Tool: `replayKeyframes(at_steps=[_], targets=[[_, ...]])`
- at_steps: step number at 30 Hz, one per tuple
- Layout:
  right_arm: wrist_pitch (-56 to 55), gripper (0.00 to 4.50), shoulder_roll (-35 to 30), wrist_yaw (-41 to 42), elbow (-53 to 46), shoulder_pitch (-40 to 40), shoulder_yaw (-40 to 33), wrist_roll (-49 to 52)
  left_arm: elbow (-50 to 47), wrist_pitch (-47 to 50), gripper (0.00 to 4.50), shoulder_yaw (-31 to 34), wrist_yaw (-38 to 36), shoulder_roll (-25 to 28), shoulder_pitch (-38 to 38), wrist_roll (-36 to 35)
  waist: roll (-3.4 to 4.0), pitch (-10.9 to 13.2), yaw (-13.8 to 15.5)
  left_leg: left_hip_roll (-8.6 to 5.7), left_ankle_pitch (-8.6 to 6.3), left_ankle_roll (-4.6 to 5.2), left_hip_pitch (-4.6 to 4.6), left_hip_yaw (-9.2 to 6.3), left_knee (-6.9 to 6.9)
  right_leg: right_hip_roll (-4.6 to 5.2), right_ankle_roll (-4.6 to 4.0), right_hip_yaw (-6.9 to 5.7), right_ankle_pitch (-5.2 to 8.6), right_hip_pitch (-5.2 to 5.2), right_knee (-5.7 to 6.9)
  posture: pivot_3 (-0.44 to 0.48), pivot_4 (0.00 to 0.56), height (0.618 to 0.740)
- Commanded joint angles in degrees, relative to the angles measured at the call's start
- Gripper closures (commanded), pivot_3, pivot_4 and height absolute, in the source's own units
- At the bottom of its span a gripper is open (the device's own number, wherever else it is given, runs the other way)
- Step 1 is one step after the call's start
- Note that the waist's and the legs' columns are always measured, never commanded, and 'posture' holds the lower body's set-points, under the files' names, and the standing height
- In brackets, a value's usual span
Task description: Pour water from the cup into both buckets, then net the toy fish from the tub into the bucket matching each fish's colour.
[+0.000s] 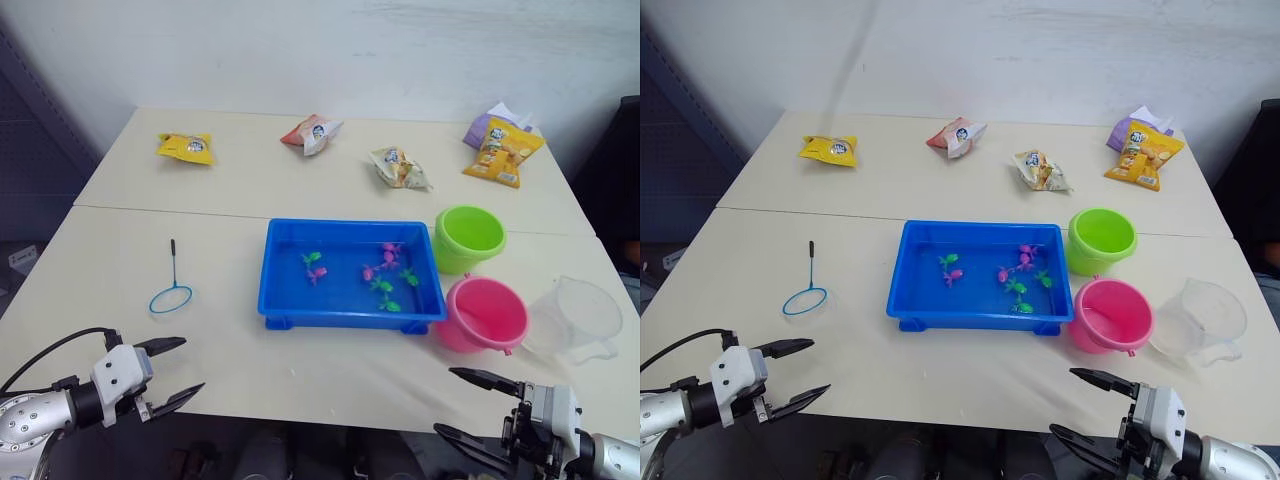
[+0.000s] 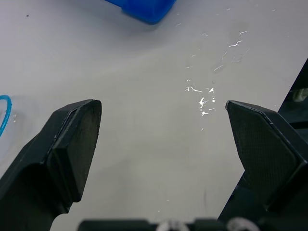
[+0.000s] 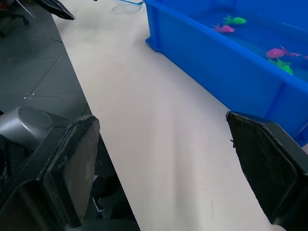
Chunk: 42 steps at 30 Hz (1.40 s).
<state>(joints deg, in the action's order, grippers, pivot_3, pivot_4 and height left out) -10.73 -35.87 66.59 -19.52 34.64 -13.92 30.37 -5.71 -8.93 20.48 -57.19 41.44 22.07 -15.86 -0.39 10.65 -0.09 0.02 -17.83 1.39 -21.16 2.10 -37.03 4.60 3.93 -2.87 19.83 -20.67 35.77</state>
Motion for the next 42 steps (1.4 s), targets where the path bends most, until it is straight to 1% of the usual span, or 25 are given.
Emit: replayKeyframes(at_steps=[1, 3, 5, 7, 9, 11, 13, 15, 16, 19, 21, 22, 24, 29, 30, 32, 33, 36, 42], targets=[[0.8, 0.0, -0.1, -0.5, -1.4, -0.3, 0.4, 0.6, -1.3, 0.8, 0.05, 1.0, -0.4, 1.0, -0.2, -1.8, 0.0, 0.0, 0.0, 0.0, 0.0, 0.0, 0.0, 0.0, 0.0, 0.0, 0.0, 0.0, 0.0, 0.0, 0.0, 0.0, 0.15, 0.74], [2.0, 0.0, 0.7, -1.9, -1.8, -0.8, 0.3, 1.2, -5.1, 6.2, 0.05, -0.3, -2.2, 2.2, -1.6, -5.9, 0.0, 0.0, 0.0, 0.0, 0.0, 0.0, 0.0, -0.01, -0.01, 0.0, 0.0, -0.01, 0.0, 0.0, 0.02, 0.0, 0.15, 0.74], [2.5, 0.0, 1.6, -3.6, -2.8, 0.0, -0.6, 1.5, -8.8, 10.8, 0.05, -0.9, -2.5, 2.4, -3.0, -9.7, 0.0, 0.0, 0.1, 0.0, 0.0, 0.0, 0.0, -0.01, -0.02, 0.0, 0.0, 0.0, 0.0, -0.01, 0.05, 0.0, 0.15, 0.74], [2.4, 0.0, 4.0, -6.9, -5.0, 2.4, -3.7, 3.1, -14.3, 15.1, 0.05, -2.0, -3.8, 3.1, -3.1, -14.2, 0.1, 0.0, 0.2, -0.01, 0.0, -0.01, -0.02, -0.01, -0.02, 0.01, 0.0, -0.01, 0.0, 0.01, 0.02, 0.0, 0.15, 0.74], [2.4, 0.0, 6.2, -8.7, -7.4, 6.6, -7.0, 5.3, -18.4, 19.1, 0.05, -3.6, -4.8, 4.2, -3.8, -17.2, 0.25, -0.1, 0.1, -0.01, -0.02, -0.07, -0.04, -0.03, 0.0, 0.01, -0.01, -0.01, 0.01, 0.0, -0.01, 0.0, 0.15, 0.74], [-0.7, 0.0, 10.2, -10.1, -8.7, 12.6, -11.1, 5.5, -20.2, 21.2, 0.05, -6.2, -4.6, 4.3, -7.3, -17.9, 0.44, -0.2, 0.3, -0.02, -0.05, -0.11, -0.05, -0.02, 0.02, 0.0, 0.0, 0.0, 0.01, 0.03, -0.08, 0.0, 0.15, 0.74], [-3.4, 0.0, 14.0, -12.3, -8.9, 15.7, -14.4, 5.2, -20.8, 22.3, 0.05, -7.9, -4.2, 4.0, -10.4, -18.4, 0.53, -0.2, 0.3, -0.01, -0.05, -0.1, -0.02, -0.03, 0.06, -0.02, 0.01, 0.0, 0.02, 0.06, -0.09, 0.0, 0.15, 0.74], [-4.8, 0.0, 18.1, -15.6, -6.7, 17.2, -17.5, 5.6, -21.4, 23.8, 0.05, -10.1, -3.9, 3.3, -14.5, -19.2, 0.5, -0.3, 0.0, 0.0, -0.03, -0.11, 0.0, -0.03, 0.06, -0.04, 0.0, 0.02, 0.03, 0.06, -0.03, 0.0, 0.15, 0.74], [-5.5, 0.0, 20.0, -17.0, -5.0, 17.5, -18.6, 5.5, -21.4, 24.4, 0.05, -11.4, -4.0, 2.9, -16.8, -19.3, 0.48, -0.3, -0.2, 0.01, -0.15, -0.34, 0.03, -0.02, 0.06, -0.04, -0.02, 0.05, 0.04, 0.07, 0.01, 0.0, 0.15, 0.74], [-6.2, 0.0, 23.3, -20.5, -0.9, 17.2, -19.5, 2.5, -20.1, 25.4, 0.05, -14.2, -3.8, 1.7, -22.6, -18.9, 0.49, -0.3, -0.4, 0.0, -0.17, -0.4, 0.09, 0.02, 0.06, -0.04, -0.03, 0.14, 0.05, 0.06, 0.06, 0.0, 0.15, 0.74], [-6.7, 0.0, 24.6, -22.9, -0.1, 16.2, -19.6, 1.3, -19.4, 26.0, 0.05, -14.8, -3.3, 0.8, -25.3, -18.9, 0.56, -0.3, -0.7, 0.0, -0.17, -0.43, 0.06, 0.03, 0.08, -0.04, -0.07, 0.15, 0.07, -0.01, 0.06, 0.0, 0.15, 0.74], [-2.6, 0.0, 25.1, -28.9, -0.4, 15.5, -20.3, -0.5, -18.9, 26.4, 0.05, -15.0, -1.8, -0.3, -27.0, -18.8, 0.6, -0.3, -0.8, 0.0, -0.16, -0.44, 0.04, 0.03, 0.1, -0.04, -0.07, 0.16, 0.07, -0.04, 0.07, 0.0, 0.15, 0.74], [1.1, 0.0, 25.7, -35.6, 0.6, 12.5, -21.1, -0.6, -18.2, 28.1, 0.05, -15.4, 1.3, -2.8, -30.0, -19.3, 0.66, -0.4, -0.9, 0.0, -0.13, -0.44, 0.03, 0.03, 0.12, -0.04, -0.07, 0.15, 0.07, -0.06, 0.1, 0.0, 0.15, 0.74], [6.0, 0.0, 24.7, -43.8, 4.3, 5.5, -22.2, -1.1, -18.7, 29.0, 0.05, -18.0, 2.3, -5.2, -31.8, -17.8, 0.7, -0.4, -1.2, -0.01, 0.08, -0.25, 0.01, 0.02, 0.1, -0.06, -0.04, 0.14, 0.05, -0.09, 0.16, 0.0, 0.15, 0.74], [6.5, 0.0, 24.3, -44.8, 5.5, 3.7, -22.6, -1.0, -19.1, 30.0, 0.05, -18.1, 3.3, -5.9, -32.1, -18.4, 0.7, -0.4, -1.2, -0.01, 0.1, -0.28, 0.0, 0.02, 0.1, -0.06, -0.04, 0.14, 0.05, -0.1, 0.17, 0.0, 0.15, 0.74], [6.3, 0.0, 21.8, -46.3, 9.1, -0.2, -22.9, -3.6, -20.7, 29.3, 0.05, -20.6, 1.9, -4.6, -32.4, -16.1, 0.7, -0.4, -1.4, -0.01, 0.11, -0.26, 0.01, 0.01, 0.08, -0.08, -0.03, 0.13, 0.05, -0.08, 0.18, 0.0, 0.15, 0.74], [6.5, 0.0, 20.8, -46.8, 10.6, -1.8, -23.0, -4.1, -21.7, 30.0, 0.05, -21.2, 1.8, -4.4, -32.2, -16.5, 0.72, -0.4, -1.4, -0.03, 0.13, -0.24, 0.0, 0.02, 0.02, -0.07, -0.02, 0.14, 0.04, -0.08, 0.21, 0.0, 0.15, 0.74], [7.0, 0.0, 18.6, -47.6, 14.2, -5.6, -22.9, -4.8, -23.3, 32.0, 0.05, -21.2, 3.9, -5.6, -32.4, -18.6, 0.75, -0.4, -1.3, -0.04, 0.14, -0.21, 0.03, 0.04, 0.03, -0.07, 0.0, 0.15, 0.03, -0.05, 0.22, 0.0, 0.15, 0.74], [7.0, 0.0, 16.7, -48.6, 17.3, -10.4, -23.5, -5.0, -24.1, 34.0, 0.05, -20.8, 6.8, -7.4, -33.3, -19.3, 0.75, -0.4, -1.2, -0.03, 0.2, -0.2, 0.02, 0.02, 0.02, -0.12, 0.06, 0.1, 0.01, -0.03, 0.27, 0.0, 0.15, 0.74]])
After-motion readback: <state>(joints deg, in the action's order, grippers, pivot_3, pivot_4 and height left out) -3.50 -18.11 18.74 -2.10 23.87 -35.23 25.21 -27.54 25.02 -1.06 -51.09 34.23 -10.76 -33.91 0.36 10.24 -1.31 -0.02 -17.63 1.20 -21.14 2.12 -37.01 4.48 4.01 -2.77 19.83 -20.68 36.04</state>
